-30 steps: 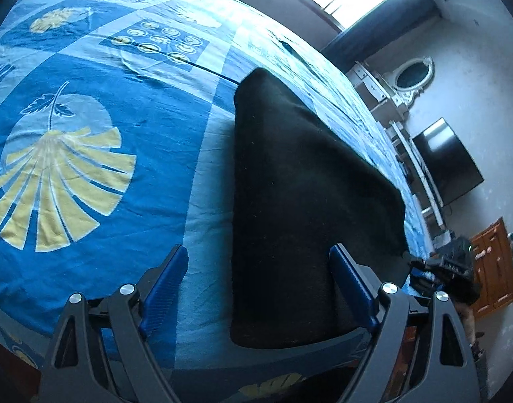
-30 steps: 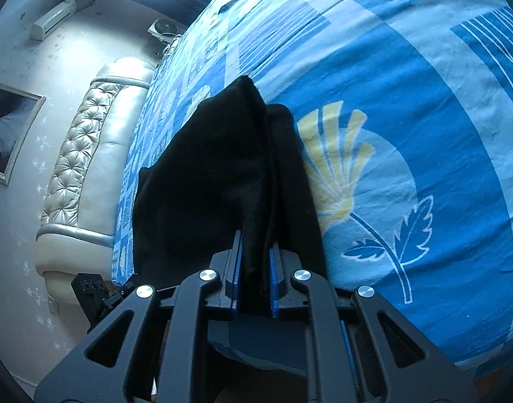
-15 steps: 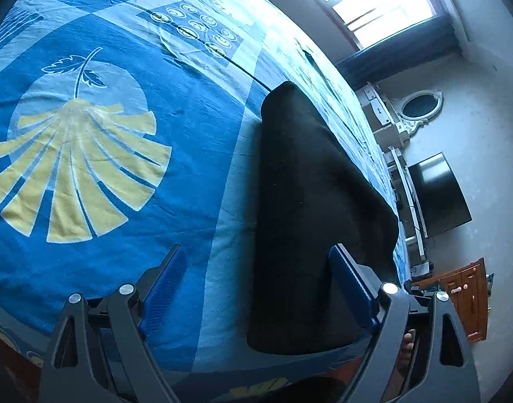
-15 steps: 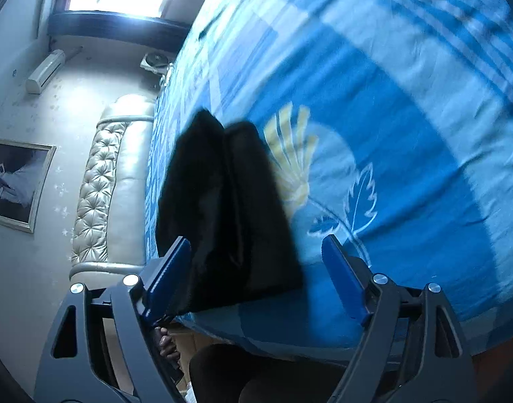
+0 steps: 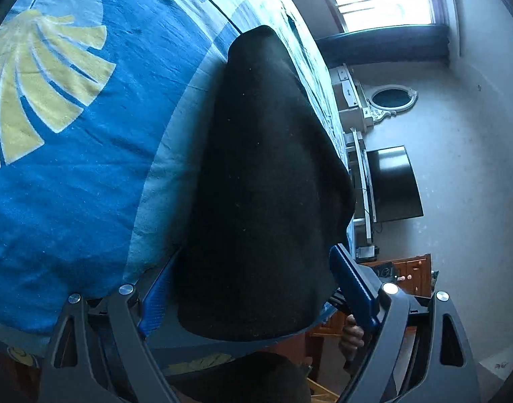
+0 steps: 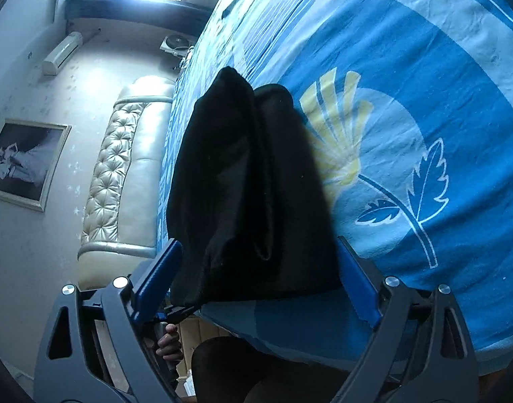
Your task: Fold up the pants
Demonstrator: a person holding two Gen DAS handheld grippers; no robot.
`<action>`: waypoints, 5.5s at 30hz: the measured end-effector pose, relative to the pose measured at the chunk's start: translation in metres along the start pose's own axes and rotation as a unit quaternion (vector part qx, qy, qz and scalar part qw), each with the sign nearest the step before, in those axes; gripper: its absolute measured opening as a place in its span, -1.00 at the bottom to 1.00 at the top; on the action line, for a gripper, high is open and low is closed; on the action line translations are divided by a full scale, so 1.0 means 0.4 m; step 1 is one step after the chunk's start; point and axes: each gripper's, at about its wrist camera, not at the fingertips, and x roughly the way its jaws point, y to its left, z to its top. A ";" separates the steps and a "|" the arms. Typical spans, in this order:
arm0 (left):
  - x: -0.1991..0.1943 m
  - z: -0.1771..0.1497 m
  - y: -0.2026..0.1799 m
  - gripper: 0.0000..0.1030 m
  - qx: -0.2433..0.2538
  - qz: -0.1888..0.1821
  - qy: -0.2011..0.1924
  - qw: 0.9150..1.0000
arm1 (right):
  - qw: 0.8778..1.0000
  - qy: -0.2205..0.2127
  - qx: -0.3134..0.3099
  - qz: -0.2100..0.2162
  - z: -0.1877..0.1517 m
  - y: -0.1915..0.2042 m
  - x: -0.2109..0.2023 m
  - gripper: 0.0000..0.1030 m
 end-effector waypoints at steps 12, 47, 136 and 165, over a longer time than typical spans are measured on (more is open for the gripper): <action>-0.003 0.015 -0.027 -0.33 -0.001 0.001 -0.018 1.000 | 0.999 -0.007 -0.027 -0.041 -0.014 0.027 0.024 -0.36; -0.174 0.037 0.056 0.41 -0.028 -0.047 -0.057 0.997 | 0.999 0.032 -0.006 0.008 -0.016 0.032 0.109 -0.05; 0.027 0.464 0.016 -0.42 0.148 0.111 -0.060 0.981 | 0.996 0.023 -0.071 0.048 0.342 0.129 0.390 -0.39; -0.104 0.391 0.135 0.36 0.034 -0.042 -0.086 0.995 | 0.996 0.017 -0.030 0.085 0.337 0.089 0.347 -0.04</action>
